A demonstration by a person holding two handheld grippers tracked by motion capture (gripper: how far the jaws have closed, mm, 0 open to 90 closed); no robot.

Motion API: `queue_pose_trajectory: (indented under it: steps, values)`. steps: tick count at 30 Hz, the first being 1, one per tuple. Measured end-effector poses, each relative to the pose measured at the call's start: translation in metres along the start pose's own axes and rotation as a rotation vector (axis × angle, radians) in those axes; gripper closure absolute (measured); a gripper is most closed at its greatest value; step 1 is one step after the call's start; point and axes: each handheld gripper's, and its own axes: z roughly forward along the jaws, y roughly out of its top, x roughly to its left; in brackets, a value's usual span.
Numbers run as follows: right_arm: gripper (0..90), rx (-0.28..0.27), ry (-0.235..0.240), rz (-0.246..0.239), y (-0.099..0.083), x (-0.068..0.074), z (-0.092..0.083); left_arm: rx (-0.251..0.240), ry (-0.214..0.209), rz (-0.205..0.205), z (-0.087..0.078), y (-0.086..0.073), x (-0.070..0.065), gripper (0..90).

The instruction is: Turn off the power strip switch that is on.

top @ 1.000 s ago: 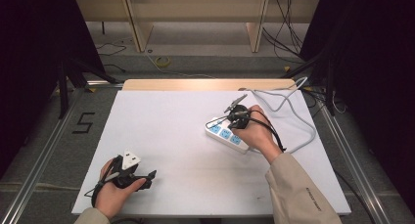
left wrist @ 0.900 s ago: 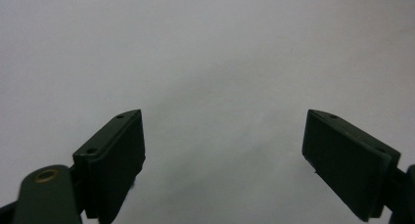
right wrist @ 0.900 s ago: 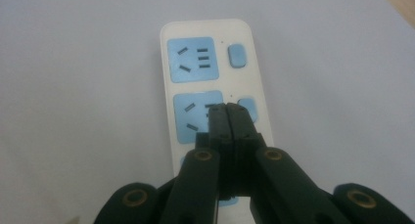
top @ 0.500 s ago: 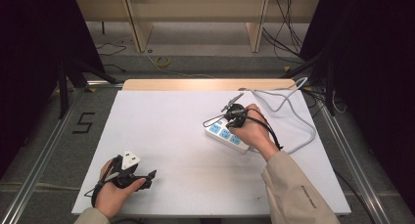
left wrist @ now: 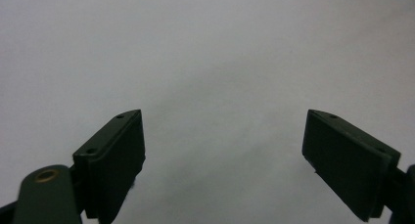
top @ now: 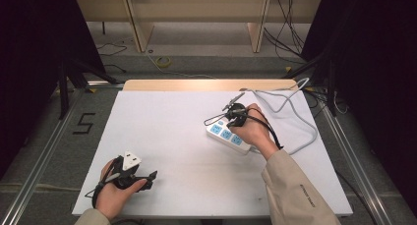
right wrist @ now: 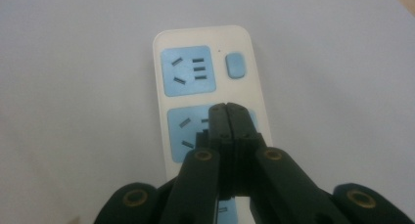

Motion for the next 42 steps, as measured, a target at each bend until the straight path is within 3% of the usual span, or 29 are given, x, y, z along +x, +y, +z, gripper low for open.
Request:
queue_pose_trajectory:
  steps: [42]
  values:
    - [90.0,0.007,-0.01,0.008,0.018,-0.004,0.01,-0.003,-0.004,-0.001,0.001,0.001,-0.001,15.8]
